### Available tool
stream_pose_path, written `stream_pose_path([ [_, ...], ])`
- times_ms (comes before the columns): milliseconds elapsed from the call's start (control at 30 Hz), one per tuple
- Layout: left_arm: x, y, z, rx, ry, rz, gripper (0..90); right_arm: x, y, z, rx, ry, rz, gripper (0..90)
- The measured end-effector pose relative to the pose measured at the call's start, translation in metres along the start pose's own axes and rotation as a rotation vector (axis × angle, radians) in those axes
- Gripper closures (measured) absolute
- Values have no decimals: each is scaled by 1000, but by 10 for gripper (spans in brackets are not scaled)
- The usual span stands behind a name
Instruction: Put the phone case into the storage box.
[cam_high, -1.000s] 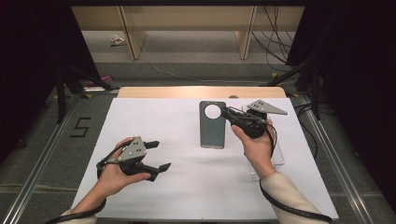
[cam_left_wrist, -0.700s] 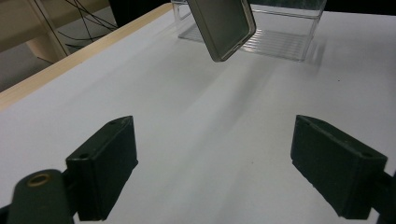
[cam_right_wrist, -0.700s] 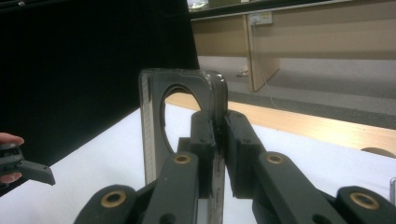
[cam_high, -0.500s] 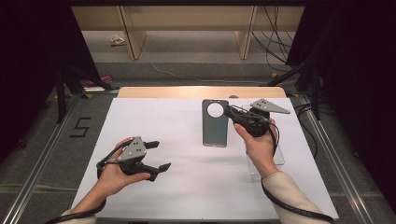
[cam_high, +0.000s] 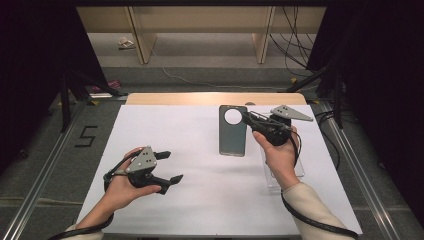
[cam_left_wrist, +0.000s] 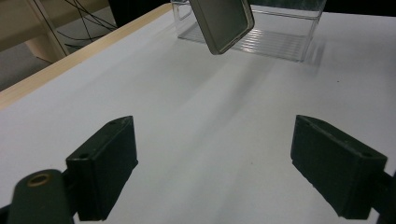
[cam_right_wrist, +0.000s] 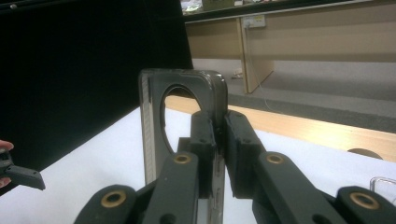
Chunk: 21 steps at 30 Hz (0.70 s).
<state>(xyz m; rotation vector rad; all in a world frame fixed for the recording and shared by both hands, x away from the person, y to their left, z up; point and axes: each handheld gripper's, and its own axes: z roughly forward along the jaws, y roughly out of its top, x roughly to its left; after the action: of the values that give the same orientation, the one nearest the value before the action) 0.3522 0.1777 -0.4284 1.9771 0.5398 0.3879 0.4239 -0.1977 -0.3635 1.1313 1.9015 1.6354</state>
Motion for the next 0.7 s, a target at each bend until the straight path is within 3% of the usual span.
stream_pose_path([
  [700, 0, 0, 0, 1, 0, 1, 140, -7, 2, -3, -9, -19, 5, 829],
])
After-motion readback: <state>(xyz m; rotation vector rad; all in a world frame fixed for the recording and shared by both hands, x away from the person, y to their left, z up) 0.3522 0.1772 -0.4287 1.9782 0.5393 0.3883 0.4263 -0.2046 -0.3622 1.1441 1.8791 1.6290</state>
